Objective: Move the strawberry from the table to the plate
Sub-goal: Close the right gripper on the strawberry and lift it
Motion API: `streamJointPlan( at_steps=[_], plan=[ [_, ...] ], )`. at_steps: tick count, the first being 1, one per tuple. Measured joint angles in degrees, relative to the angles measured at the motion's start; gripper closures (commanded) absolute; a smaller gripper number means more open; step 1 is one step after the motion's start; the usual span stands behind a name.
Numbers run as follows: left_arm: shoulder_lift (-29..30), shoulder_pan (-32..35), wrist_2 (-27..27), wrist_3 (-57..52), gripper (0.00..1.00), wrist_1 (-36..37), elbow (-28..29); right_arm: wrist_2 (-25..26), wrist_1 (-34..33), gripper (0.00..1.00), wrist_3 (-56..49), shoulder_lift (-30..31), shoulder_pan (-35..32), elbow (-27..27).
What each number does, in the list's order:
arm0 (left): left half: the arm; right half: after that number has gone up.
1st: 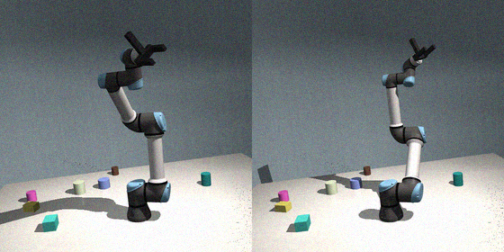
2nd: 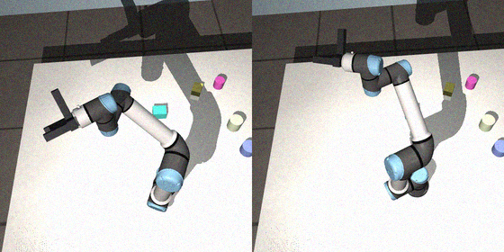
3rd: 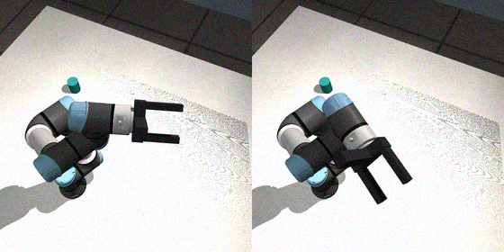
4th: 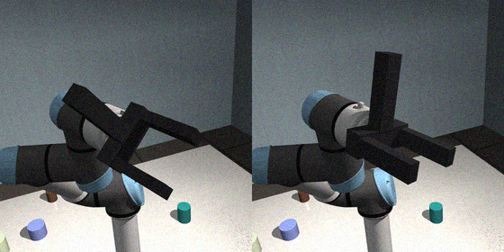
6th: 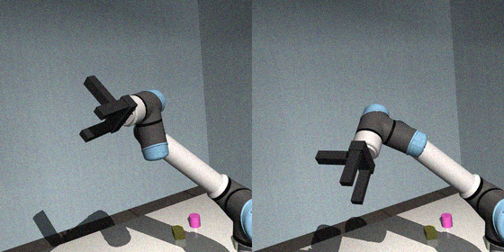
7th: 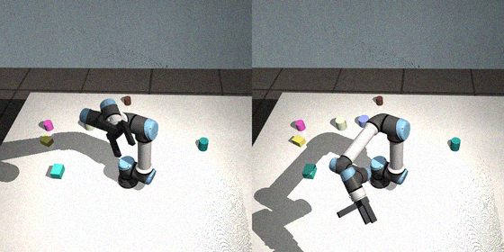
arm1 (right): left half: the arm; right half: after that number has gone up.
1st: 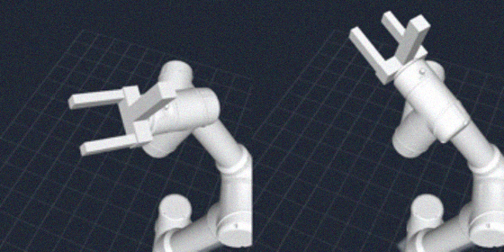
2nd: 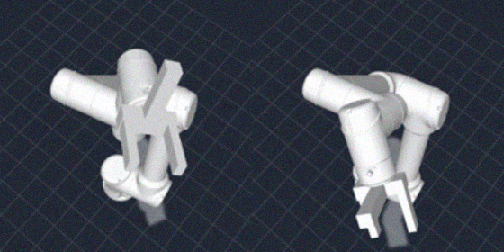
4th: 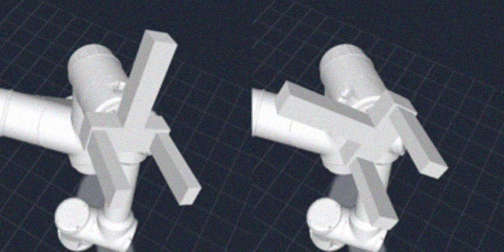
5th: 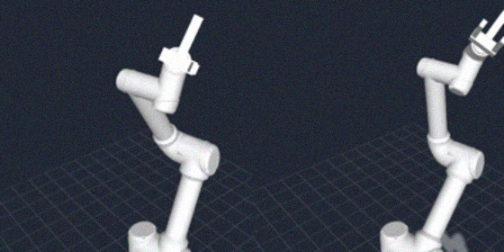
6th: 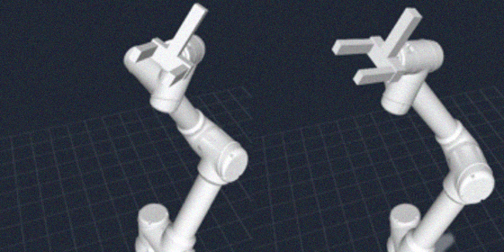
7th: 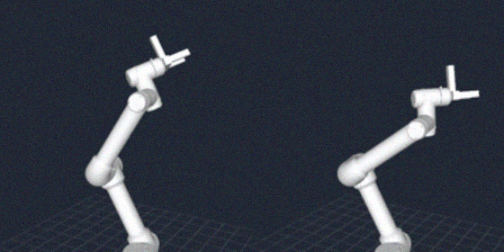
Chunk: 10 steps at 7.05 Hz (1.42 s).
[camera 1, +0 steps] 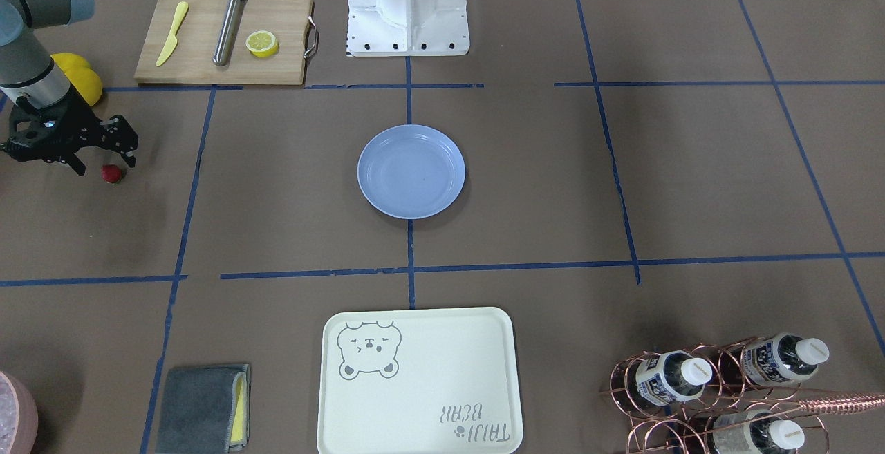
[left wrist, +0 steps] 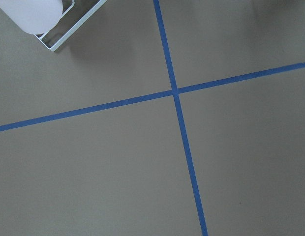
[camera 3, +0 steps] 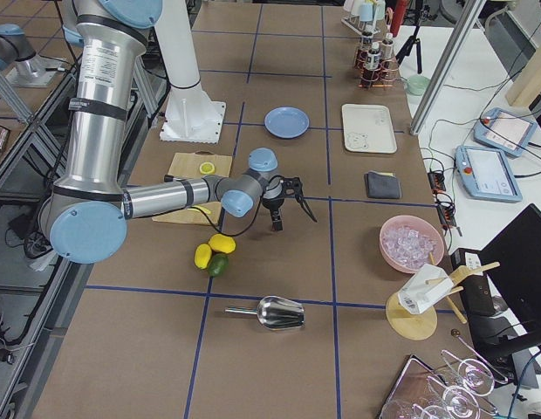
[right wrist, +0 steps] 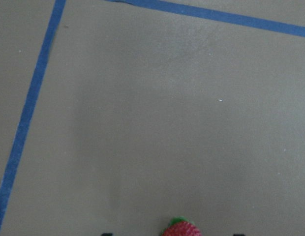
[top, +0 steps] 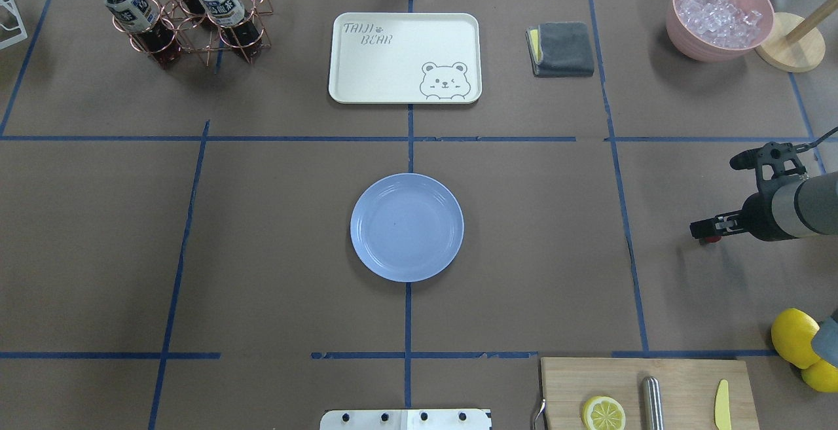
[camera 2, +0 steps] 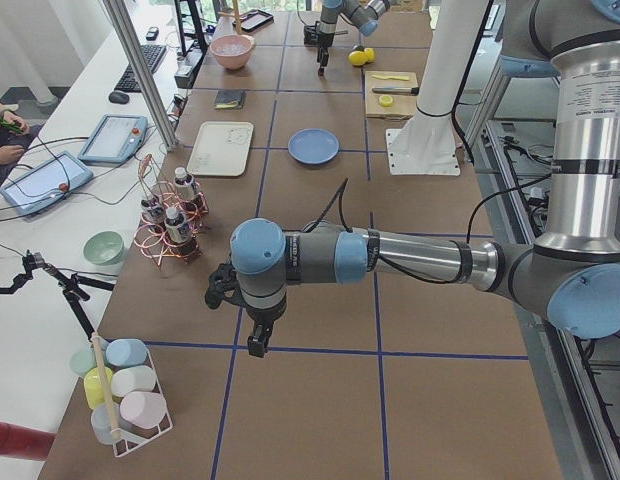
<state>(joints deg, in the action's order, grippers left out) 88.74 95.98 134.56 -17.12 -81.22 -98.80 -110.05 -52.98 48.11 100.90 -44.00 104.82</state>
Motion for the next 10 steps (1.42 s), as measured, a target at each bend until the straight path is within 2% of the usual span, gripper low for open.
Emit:
streamJointPlan(
  at_steps=[3, 6, 7, 8, 10],
  plan=[
    [-0.08, 0.0, 0.0, 0.03, 0.0, 0.01, -0.3, 0.94, 0.15, 0.22, 0.11, -0.72, 0.19, -1.85],
    [-0.06, 0.0, 0.0, 0.06, 0.0, 0.01, -0.4, 0.93, 0.16, 0.38, 0.12, -0.79, 1.0, -2.24],
    [-0.06, 0.0, 0.0, 0.05, 0.0, 0.01, -0.41, 0.92, 0.16, 0.6, 0.08, -0.79, 1.06, -2.43],
    [-0.06, 0.0, 0.0, 0.03, 0.0, 0.01, -0.42, 0.9, 0.15, 0.99, 0.04, -0.82, 1.09, -2.48],
    [-0.02, 0.0, 0.0, 0.02, 0.0, 0.01, -0.49, 0.9, 0.16, 1.0, -0.03, -0.86, 1.11, -2.46]
  ],
)
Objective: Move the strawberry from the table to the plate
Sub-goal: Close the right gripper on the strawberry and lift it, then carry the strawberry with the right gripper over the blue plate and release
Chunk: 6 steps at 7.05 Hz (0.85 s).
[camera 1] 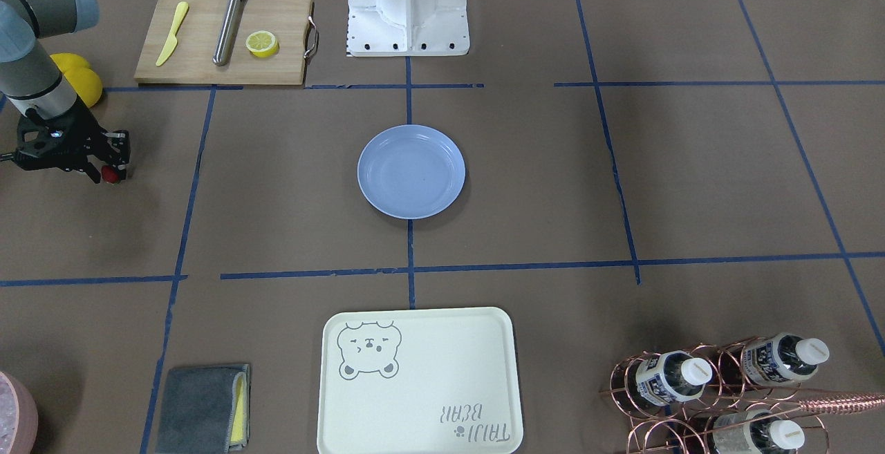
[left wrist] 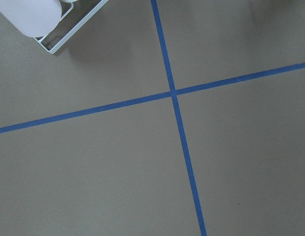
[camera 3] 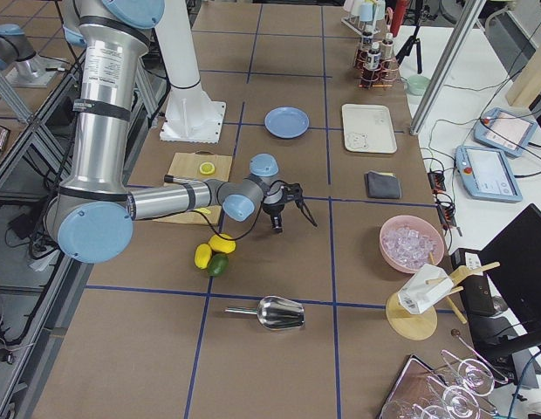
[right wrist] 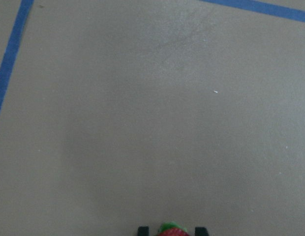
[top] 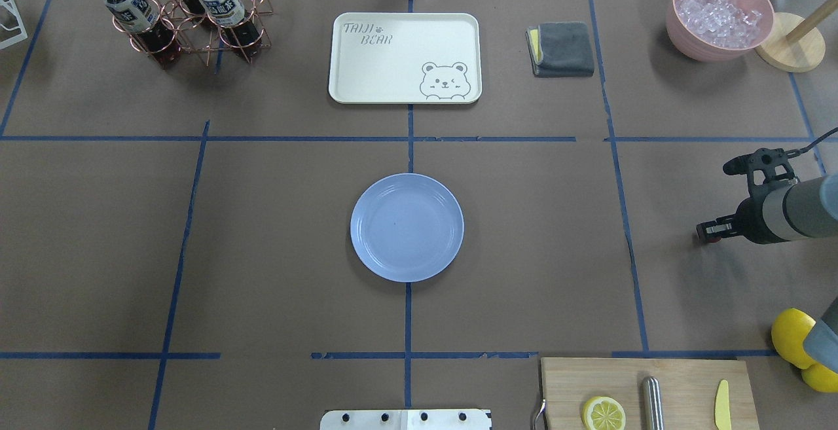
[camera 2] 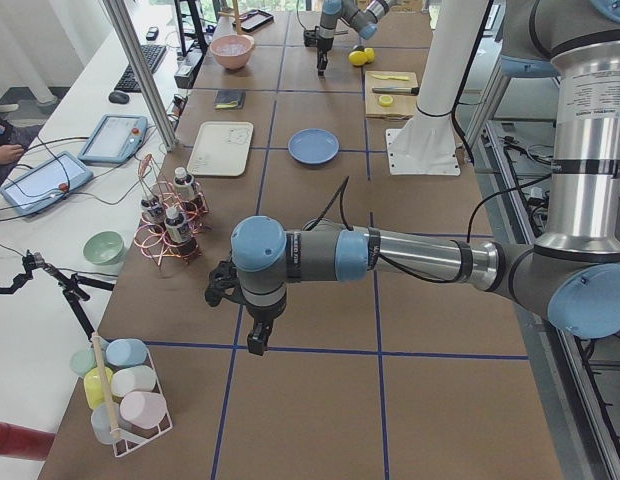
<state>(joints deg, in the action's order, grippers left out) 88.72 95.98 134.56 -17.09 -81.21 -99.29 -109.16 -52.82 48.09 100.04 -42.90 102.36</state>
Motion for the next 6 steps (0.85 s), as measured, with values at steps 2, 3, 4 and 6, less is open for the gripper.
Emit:
streamJointPlan(
  at_steps=[2, 3, 4, 6],
  plan=[
    [-0.03, 0.0, 0.0, 0.03, 0.0, 0.0, -0.06, -0.25, -0.31, 1.0, 1.75, -1.57, 0.01, 1.72],
    [-0.04, 0.0, 0.0, 0.04, 0.0, 0.0, -0.05, -0.42, -2.65, 1.0, 5.4, -5.28, 0.61, 3.19],
    [-0.04, 0.0, 0.0, 0.04, 0.0, 0.0, -0.04, -0.47, -8.74, 1.0, 8.73, -11.14, 1.68, 4.57],
    [-0.04, 0.0, 0.0, 0.04, 0.0, 0.0, -0.03, 0.93, -29.07, 1.0, 15.78, -28.88, 6.16, 6.33]
  ],
)
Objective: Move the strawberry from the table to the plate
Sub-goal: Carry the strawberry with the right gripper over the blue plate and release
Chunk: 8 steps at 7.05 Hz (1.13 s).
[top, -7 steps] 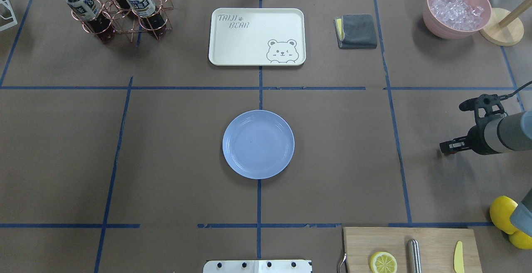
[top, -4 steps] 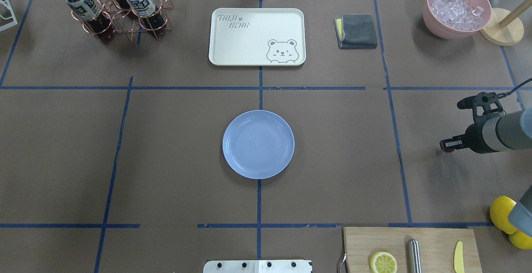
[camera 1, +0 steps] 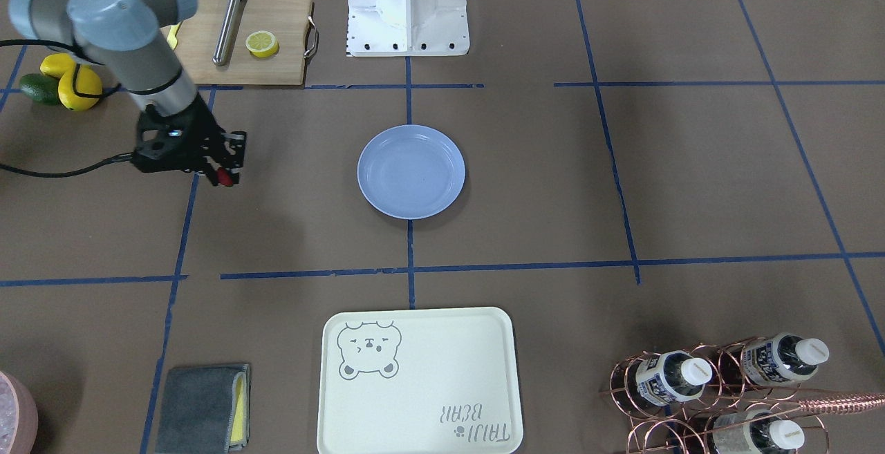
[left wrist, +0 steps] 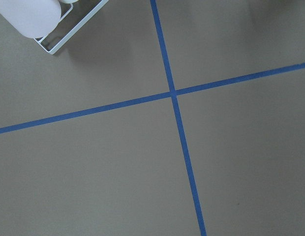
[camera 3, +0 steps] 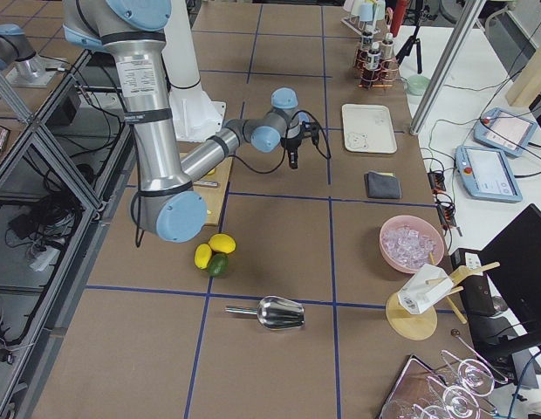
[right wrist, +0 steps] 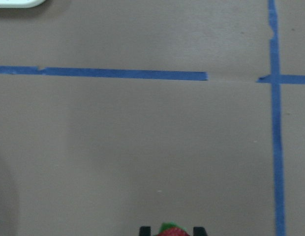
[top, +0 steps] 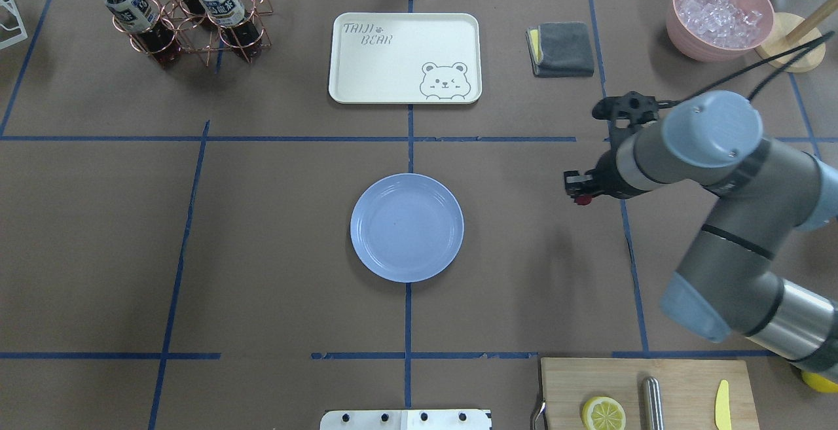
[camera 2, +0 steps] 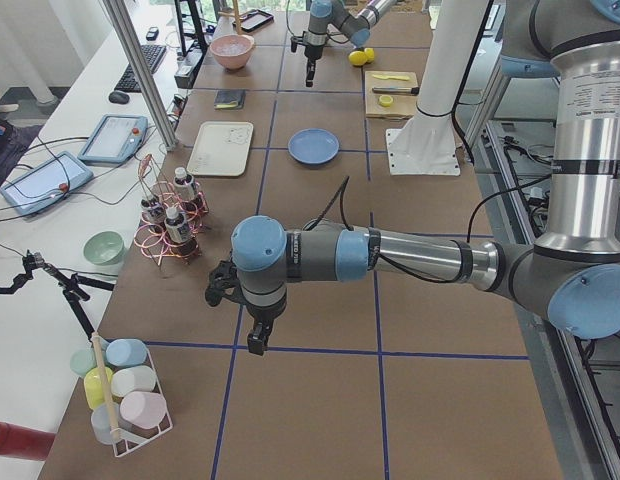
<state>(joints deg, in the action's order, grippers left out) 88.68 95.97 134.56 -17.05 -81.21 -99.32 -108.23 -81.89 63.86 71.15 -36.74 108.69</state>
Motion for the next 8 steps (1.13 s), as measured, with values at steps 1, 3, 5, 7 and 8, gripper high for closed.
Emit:
streamJointPlan(
  at_steps=[1, 3, 5, 7, 8],
  plan=[
    [0.02, 0.0, 0.0, 0.0, 0.0, 0.0, 0.0, 2.04, -6.62, 1.0, 4.37, -8.06, 3.01, -1.11],
    [0.08, 0.0, 0.0, 0.0, 0.0, 0.0, -0.05, 6.08, -11.56, 1.0, 10.76, -20.49, 7.51, -8.68],
    [0.08, 0.0, 0.0, -0.06, 0.0, 0.0, -0.08, 10.35, -11.27, 1.0, 15.23, -28.38, 11.62, -18.66],
    [0.09, 0.0, 0.0, -0.09, 0.0, 0.0, -0.08, 12.86, -9.7, 1.0, 16.92, -30.06, 13.78, -23.33],
    [0.12, 0.0, 0.02, -0.09, 0.0, 0.0, -0.08, 13.57, -9.45, 1.0, 17.1, -30.09, 14.24, -24.22]
  ],
)
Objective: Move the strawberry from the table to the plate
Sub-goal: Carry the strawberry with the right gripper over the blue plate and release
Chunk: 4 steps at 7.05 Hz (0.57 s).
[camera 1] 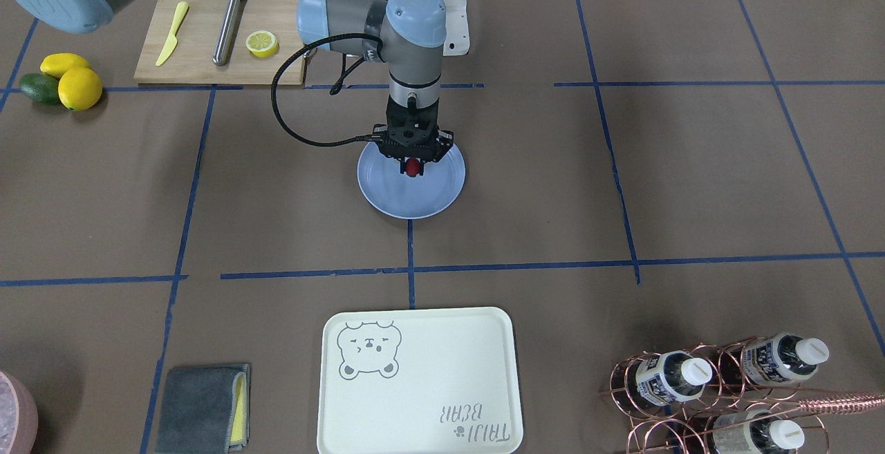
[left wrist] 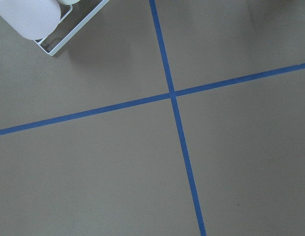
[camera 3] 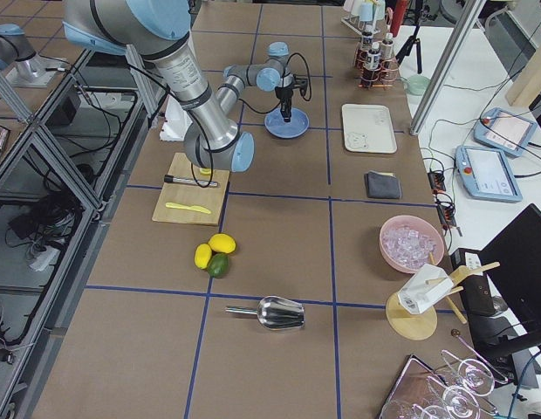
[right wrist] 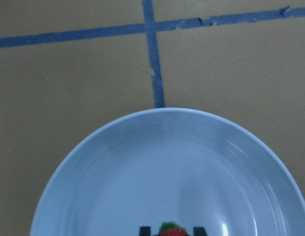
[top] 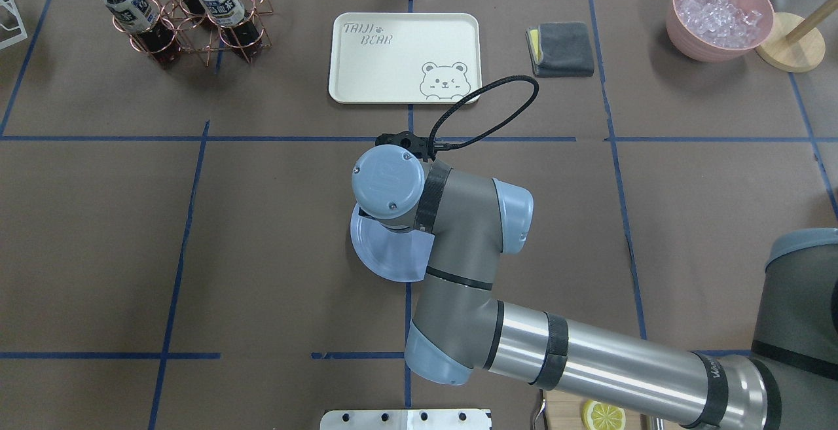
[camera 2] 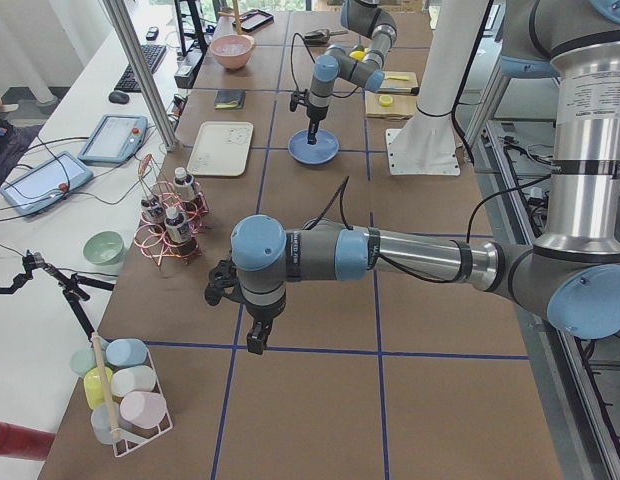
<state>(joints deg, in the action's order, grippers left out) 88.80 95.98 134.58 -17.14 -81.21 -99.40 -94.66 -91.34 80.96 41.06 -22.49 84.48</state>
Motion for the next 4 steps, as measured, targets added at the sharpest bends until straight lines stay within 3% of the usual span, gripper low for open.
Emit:
streamJointPlan(
  at_steps=[3, 4],
  plan=[
    [0.01, -0.06, 0.01, 0.0, 0.0, -0.08, 0.05, 0.98, 0.17, 1.0, 0.07, 0.04, 0.86, -1.04],
    [0.0, -0.05, -0.01, 0.0, 0.0, -0.08, 0.08, 1.05, 0.19, 0.92, 0.08, 0.09, 0.91, -1.12]
  ],
)
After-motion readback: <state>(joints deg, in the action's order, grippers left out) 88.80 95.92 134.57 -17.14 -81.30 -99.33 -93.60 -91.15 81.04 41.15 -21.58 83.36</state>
